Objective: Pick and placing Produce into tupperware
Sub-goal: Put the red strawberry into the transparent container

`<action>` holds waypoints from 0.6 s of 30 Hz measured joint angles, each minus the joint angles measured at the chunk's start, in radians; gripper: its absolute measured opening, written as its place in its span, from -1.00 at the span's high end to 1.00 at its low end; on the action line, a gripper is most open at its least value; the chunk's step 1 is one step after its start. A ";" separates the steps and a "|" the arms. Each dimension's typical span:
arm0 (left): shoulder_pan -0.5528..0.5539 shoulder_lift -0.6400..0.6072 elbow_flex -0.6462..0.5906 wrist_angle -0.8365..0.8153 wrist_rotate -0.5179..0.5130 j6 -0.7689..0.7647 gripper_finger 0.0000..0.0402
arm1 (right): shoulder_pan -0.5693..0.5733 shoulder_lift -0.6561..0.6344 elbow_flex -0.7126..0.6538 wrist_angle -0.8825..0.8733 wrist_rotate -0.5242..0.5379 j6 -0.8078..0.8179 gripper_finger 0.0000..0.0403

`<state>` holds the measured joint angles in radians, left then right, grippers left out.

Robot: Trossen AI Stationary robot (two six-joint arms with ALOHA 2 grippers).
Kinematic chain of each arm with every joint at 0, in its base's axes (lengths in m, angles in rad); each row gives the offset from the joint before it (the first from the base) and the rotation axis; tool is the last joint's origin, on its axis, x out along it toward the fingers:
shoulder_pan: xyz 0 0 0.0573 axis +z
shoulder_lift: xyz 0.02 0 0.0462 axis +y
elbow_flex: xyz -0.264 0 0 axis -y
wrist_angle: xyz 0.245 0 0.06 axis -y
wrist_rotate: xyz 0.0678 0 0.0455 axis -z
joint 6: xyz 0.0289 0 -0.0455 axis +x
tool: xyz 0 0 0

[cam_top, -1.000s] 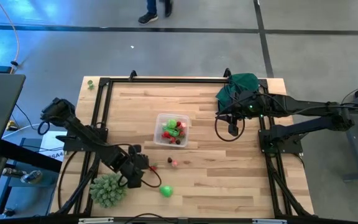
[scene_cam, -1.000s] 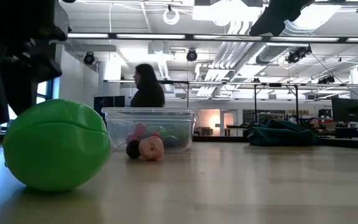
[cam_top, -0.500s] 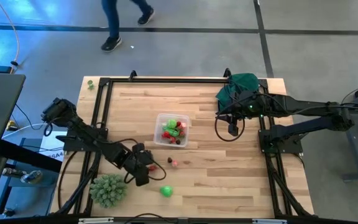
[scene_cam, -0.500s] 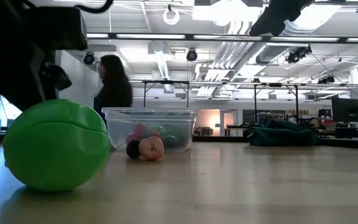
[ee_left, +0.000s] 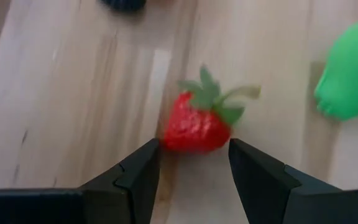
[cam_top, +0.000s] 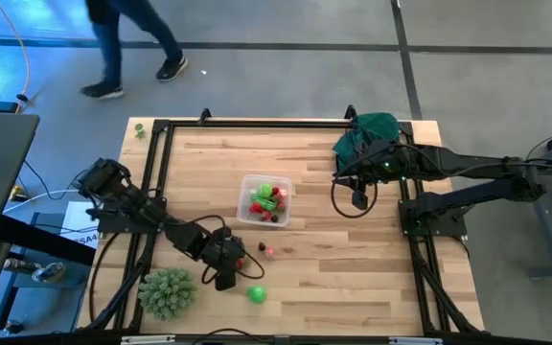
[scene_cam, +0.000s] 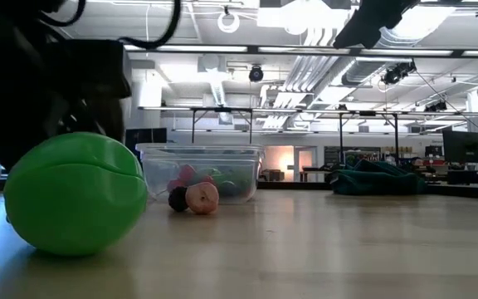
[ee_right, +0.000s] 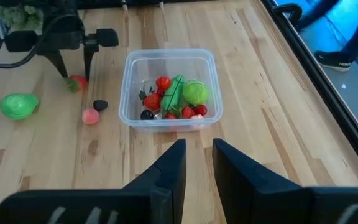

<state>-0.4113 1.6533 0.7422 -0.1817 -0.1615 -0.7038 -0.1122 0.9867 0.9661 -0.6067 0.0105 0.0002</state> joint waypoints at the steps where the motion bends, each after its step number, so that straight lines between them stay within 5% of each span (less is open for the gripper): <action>1: 0.000 0.012 0.002 0.020 0.005 0.001 0.09 | 0.000 0.001 0.000 -0.001 0.000 0.000 0.66; 8: 0.006 0.018 0.003 0.053 0.009 0.084 0.09 | 0.000 0.001 0.000 -0.003 0.000 0.000 0.66; 18: 0.006 0.025 0.004 0.062 0.011 0.439 0.09 | 0.000 0.001 0.000 -0.003 0.000 0.000 0.66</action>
<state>-0.4049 1.6787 0.7460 -0.1195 -0.1505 -0.2643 -0.1121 0.9874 0.9661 -0.6098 0.0105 0.0002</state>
